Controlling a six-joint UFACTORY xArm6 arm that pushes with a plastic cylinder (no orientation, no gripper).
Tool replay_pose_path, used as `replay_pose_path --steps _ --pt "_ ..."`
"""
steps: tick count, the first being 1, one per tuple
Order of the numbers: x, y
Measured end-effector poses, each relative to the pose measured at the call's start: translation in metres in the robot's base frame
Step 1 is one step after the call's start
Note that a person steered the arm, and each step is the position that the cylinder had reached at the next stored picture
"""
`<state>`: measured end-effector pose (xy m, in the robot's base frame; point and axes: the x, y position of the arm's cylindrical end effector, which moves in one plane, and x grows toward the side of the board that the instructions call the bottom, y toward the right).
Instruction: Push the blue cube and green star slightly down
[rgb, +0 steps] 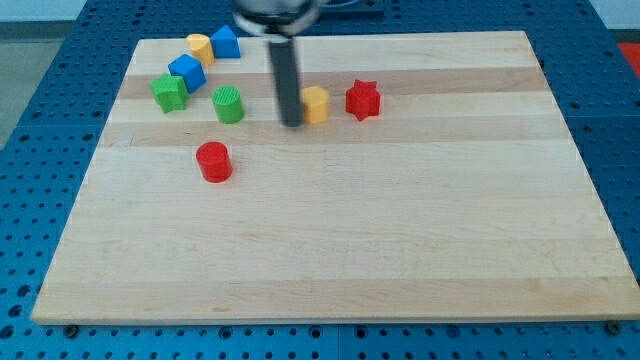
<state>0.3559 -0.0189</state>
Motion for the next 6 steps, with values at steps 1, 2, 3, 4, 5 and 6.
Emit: replay_pose_path --steps 1,2,3,4,5,6 --pt "-0.013 0.043" --pt "-0.011 -0.024" --pt "-0.065 -0.069" --pt "-0.09 -0.106" --pt "-0.107 -0.163" --pt "-0.091 -0.21"
